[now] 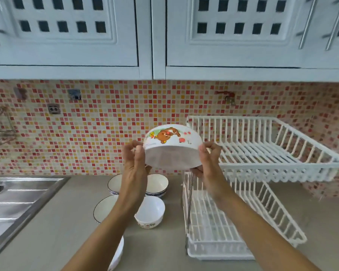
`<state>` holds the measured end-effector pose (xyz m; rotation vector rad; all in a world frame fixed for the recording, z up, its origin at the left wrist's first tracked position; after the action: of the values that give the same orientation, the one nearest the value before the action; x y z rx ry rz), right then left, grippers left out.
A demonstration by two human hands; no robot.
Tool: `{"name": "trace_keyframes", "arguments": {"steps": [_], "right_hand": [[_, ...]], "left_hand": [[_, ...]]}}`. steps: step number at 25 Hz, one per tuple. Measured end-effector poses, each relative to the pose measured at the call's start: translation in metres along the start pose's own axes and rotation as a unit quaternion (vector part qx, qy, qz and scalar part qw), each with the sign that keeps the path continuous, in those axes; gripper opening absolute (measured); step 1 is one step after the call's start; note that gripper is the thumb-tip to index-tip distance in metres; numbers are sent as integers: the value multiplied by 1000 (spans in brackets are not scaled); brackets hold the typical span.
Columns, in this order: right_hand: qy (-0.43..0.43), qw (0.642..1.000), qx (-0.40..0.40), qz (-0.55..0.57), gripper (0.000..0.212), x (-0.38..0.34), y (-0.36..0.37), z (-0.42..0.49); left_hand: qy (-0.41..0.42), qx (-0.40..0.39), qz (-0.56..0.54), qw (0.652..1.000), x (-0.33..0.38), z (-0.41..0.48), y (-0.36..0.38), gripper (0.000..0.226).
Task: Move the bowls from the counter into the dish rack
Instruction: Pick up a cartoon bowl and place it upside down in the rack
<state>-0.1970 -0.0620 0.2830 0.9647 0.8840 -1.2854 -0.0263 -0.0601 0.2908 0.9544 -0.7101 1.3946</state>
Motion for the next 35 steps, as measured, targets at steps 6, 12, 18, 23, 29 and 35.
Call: {"name": "trace_keyframes", "arguments": {"steps": [6,12,18,23,29,35], "right_hand": [[-46,999,2,11,43,-66,-101,35],[36,976,-76,-199,96,-59,-178,61],[100,908,-177,-366,97,-27,-208,84],[65,850,-230,-469,99,-3,-204,97],[80,820,-233,-517,108,6,-205,128],[106,825,-234,-503,105,22,-208,160]], "left_hand": [[60,-136,-23,989,35,29,89,27],[-10,-275,114,954,12,57,154,71],[-44,-315,296,901,-25,67,178,84],[7,-305,485,820,-42,71,183,91],[-25,-306,536,787,-62,94,202,92],[-54,-297,564,768,-85,122,217,95]]}}
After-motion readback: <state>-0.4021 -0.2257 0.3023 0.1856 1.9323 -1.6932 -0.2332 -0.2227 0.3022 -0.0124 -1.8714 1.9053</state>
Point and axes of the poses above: each hand's wrist, its own z-axis towards the middle knuckle, its own y-axis out of the palm, x = y × z, the point moved 4 cm from there along z, towards the middle knuckle, and after that the axes turned 1 degree about x, right-handed, at the moved point
